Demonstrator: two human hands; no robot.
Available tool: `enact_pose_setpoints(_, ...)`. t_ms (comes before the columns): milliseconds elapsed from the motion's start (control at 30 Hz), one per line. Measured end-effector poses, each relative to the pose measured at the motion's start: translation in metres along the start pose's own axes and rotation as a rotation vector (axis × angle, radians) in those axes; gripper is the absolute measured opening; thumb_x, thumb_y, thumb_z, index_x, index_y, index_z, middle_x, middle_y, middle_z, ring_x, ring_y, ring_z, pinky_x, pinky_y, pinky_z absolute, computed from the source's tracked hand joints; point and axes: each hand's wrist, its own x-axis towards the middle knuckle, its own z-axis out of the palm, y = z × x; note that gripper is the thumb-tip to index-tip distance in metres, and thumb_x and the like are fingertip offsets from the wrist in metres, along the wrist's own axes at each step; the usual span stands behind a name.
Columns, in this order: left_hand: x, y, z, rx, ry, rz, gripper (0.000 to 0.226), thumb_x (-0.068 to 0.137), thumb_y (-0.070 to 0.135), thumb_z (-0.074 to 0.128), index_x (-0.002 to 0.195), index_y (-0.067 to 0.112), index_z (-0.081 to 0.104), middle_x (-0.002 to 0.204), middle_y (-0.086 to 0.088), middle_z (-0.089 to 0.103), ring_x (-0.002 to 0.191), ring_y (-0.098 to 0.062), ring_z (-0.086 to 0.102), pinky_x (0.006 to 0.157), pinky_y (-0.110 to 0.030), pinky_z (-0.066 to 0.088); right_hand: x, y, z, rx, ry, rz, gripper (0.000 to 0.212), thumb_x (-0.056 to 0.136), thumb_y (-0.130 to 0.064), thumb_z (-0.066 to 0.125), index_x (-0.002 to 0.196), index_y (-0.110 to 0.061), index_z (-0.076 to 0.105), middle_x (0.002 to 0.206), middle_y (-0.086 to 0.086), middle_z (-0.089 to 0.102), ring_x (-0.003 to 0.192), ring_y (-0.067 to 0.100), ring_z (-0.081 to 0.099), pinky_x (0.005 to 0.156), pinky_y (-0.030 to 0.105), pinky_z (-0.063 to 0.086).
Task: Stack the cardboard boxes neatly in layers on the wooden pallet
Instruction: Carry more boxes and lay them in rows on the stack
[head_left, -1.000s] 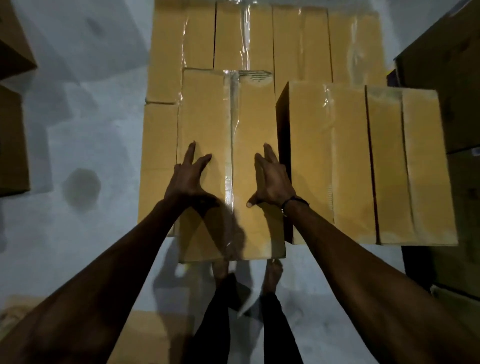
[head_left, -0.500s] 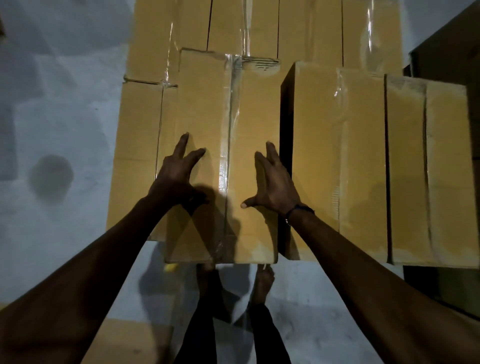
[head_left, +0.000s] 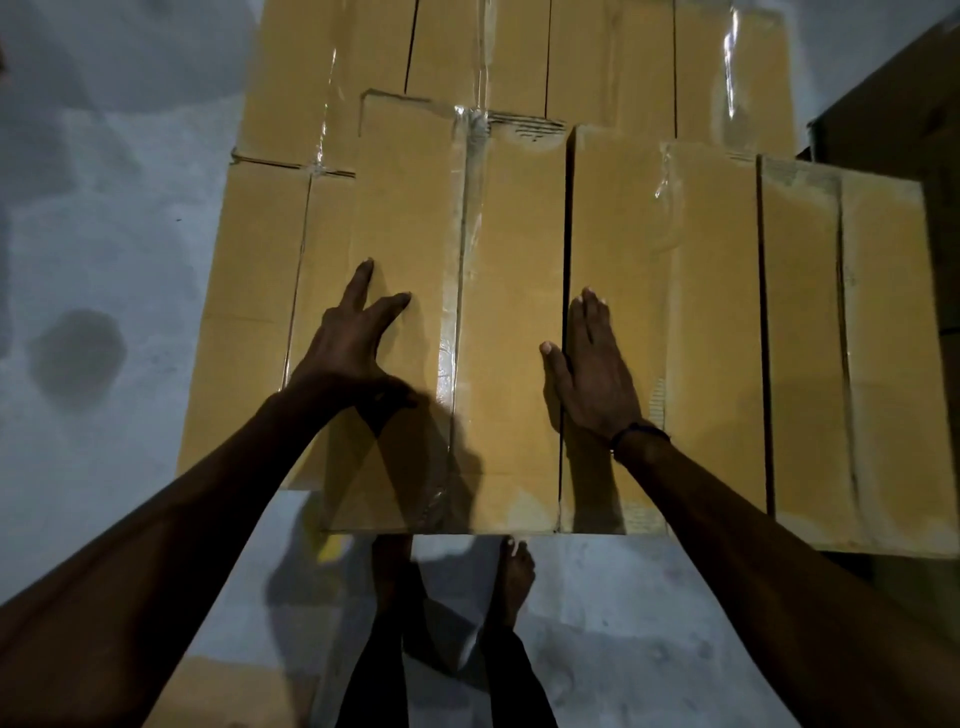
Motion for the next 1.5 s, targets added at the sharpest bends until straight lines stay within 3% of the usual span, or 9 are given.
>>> enact_pose_setpoints(233, 0.005, 0.007, 0.007, 0.035, 0.018, 0.054, 0.141, 0.036, 0.078, 0.085, 0.157, 0.024, 0.038, 0.172, -0.003, -0.007, 0.155, -0.039, 0.015, 0.116, -0.057, 0.033, 0.004, 0.011, 0.013, -0.016, -0.004, -0.016, 0.069, 0.11, -0.04, 0.027, 0.162, -0.003, 0.003, 0.171, 0.013, -0.006, 0.158, 0.027, -0.008, 0.129, 0.044, 0.008)
enact_pose_setpoints(400, -0.001, 0.005, 0.012, 0.058, 0.024, 0.027, 0.129, 0.048, 0.056, 0.095, 0.159, 0.028, 0.034, 0.172, -0.001, -0.01, 0.156, -0.038, 0.009, 0.119, -0.061, 0.029, -0.006, 0.018, 0.014, 0.006, -0.03, -0.06, 0.071, 0.107, -0.043, 0.025, 0.163, -0.004, 0.003, 0.171, 0.013, -0.007, 0.158, 0.028, -0.009, 0.129, 0.044, 0.006)
enact_pose_setpoints(600, -0.039, 0.015, 0.032, 0.112, 0.055, -0.04, 0.115, 0.062, 0.048, 0.094, 0.159, 0.027, 0.036, 0.172, -0.007, -0.006, 0.154, -0.047, -0.005, 0.123, -0.066, 0.012, -0.061, 0.028, 0.023, 0.024, -0.073, -0.145, 0.067, 0.11, -0.04, 0.03, 0.164, -0.008, 0.005, 0.172, 0.009, -0.004, 0.158, 0.025, -0.008, 0.129, 0.046, 0.007)
enact_pose_setpoints(733, -0.081, 0.016, 0.055, 0.171, 0.047, -0.05, 0.11, 0.064, 0.052, 0.091, 0.157, 0.022, 0.04, 0.171, -0.016, -0.002, 0.153, -0.052, -0.003, 0.124, -0.064, 0.007, -0.112, 0.037, 0.024, 0.044, -0.114, -0.177, 0.067, 0.112, -0.041, 0.036, 0.164, -0.013, 0.004, 0.172, 0.004, -0.008, 0.158, 0.019, -0.012, 0.129, 0.045, 0.004)
enact_pose_setpoints(900, -0.127, 0.006, 0.075, 0.107, 0.073, -0.059, 0.108, 0.064, 0.053, 0.091, 0.156, 0.022, 0.043, 0.17, -0.021, -0.002, 0.153, -0.05, 0.007, 0.122, -0.063, 0.022, -0.158, 0.05, 0.023, 0.003, -0.197, -0.239, 0.084, 0.103, -0.061, 0.045, 0.165, -0.025, 0.001, 0.171, -0.001, -0.014, 0.157, 0.019, -0.016, 0.126, 0.047, 0.003)
enact_pose_setpoints(1033, -0.149, 0.006, 0.08, 0.007, 0.121, -0.091, 0.106, 0.065, 0.048, 0.092, 0.156, 0.025, 0.043, 0.17, -0.02, -0.008, 0.156, -0.039, 0.007, 0.12, -0.045, 0.027, -0.164, 0.052, 0.021, -0.058, -0.245, -0.281, 0.094, 0.093, -0.072, 0.053, 0.164, -0.037, 0.003, 0.171, 0.003, -0.016, 0.157, 0.026, -0.016, 0.123, 0.051, 0.003)
enact_pose_setpoints(1267, -0.172, 0.004, 0.08, 0.015, 0.089, -0.102, 0.117, 0.06, 0.047, 0.095, 0.159, 0.027, 0.035, 0.17, -0.021, -0.005, 0.155, -0.04, 0.011, 0.121, -0.045, 0.026, -0.163, 0.051, 0.031, -0.123, -0.215, -0.271, 0.091, 0.095, -0.058, 0.062, 0.164, -0.033, 0.009, 0.171, 0.007, -0.016, 0.157, 0.031, -0.013, 0.125, 0.056, 0.006)
enact_pose_setpoints(1500, -0.173, 0.004, 0.083, 0.016, 0.126, -0.099, 0.111, 0.065, 0.028, 0.096, 0.159, 0.024, 0.037, 0.17, -0.02, -0.002, 0.156, -0.036, 0.01, 0.12, -0.039, 0.025, -0.161, 0.054, 0.036, -0.127, -0.192, -0.288, 0.088, 0.096, -0.054, 0.061, 0.164, -0.031, 0.009, 0.171, 0.009, -0.013, 0.157, 0.033, -0.011, 0.126, 0.055, 0.008)
